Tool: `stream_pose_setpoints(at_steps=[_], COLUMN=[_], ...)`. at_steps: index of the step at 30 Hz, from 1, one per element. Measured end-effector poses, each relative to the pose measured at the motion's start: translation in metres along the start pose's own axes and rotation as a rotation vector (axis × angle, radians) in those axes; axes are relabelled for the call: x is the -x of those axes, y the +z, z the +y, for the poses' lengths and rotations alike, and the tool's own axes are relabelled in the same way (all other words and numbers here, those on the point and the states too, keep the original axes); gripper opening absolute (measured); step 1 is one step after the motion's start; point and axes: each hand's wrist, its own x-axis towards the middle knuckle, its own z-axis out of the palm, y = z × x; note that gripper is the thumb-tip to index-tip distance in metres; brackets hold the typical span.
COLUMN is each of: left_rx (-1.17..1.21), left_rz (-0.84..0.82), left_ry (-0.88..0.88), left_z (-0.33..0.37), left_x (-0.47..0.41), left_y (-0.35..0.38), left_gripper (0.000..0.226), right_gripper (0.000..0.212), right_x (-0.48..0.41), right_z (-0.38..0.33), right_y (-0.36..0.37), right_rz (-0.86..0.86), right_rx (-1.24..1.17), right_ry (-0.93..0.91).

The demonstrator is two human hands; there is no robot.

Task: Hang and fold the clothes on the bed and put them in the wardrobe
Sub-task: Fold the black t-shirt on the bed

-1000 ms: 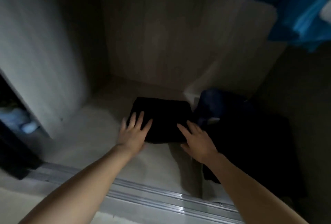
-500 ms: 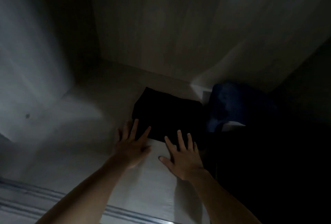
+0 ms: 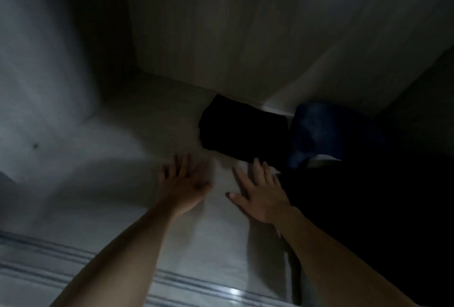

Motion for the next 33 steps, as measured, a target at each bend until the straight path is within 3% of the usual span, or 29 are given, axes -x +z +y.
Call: stream_pose_setpoints(at_steps=[5,9,15,18,21,27,31,33], left_rx=[0.461,0.823,0.201,0.037,0.040,0.057,0.099,0.134], left_rz=[-0.023,-0.101,0.072,0.219,0.278,0.180,0.154,0.112], left_ry=[-0.061,-0.090,0.177,0.195,0.133,0.058,0.182,0.262], left_z=[-0.004,0.003,-0.013,-0.013,-0.010,0.019,0.055,0.077], left_x=[0.050,0.106,0.163,0.190,0.222,0.303,0.347,0.363], left_y=[-0.014,-0.026,-0.081,-0.120,-0.154,-0.255,-0.335,-0.370], left_gripper=[0.056,0.069,0.061,0.055,0.052,0.052,0.049,0.049], right_gripper=[0.066,0.064,0.063,0.061,0.061,0.069,0.067,0.063], right_x=[0.081,0.117,0.152,0.165,0.183,0.269,0.350,0.389], right_z=[-0.012,-0.023,-0.046,-0.057,-0.071,-0.102,-0.100,-0.090], right_y=[0.005,-0.014,-0.052,-0.076,-0.110,-0.214,-0.288,-0.316], right_rz=[0.053,0.114,0.219,0.225,0.216,0.138,0.297,0.208], right_rx=[0.120,0.163,0.267,0.293,0.307,0.334,0.199,0.145], right_ry=[-0.193,-0.243,-0.277,-0.287,-0.344,-0.414,-0.377,-0.319])
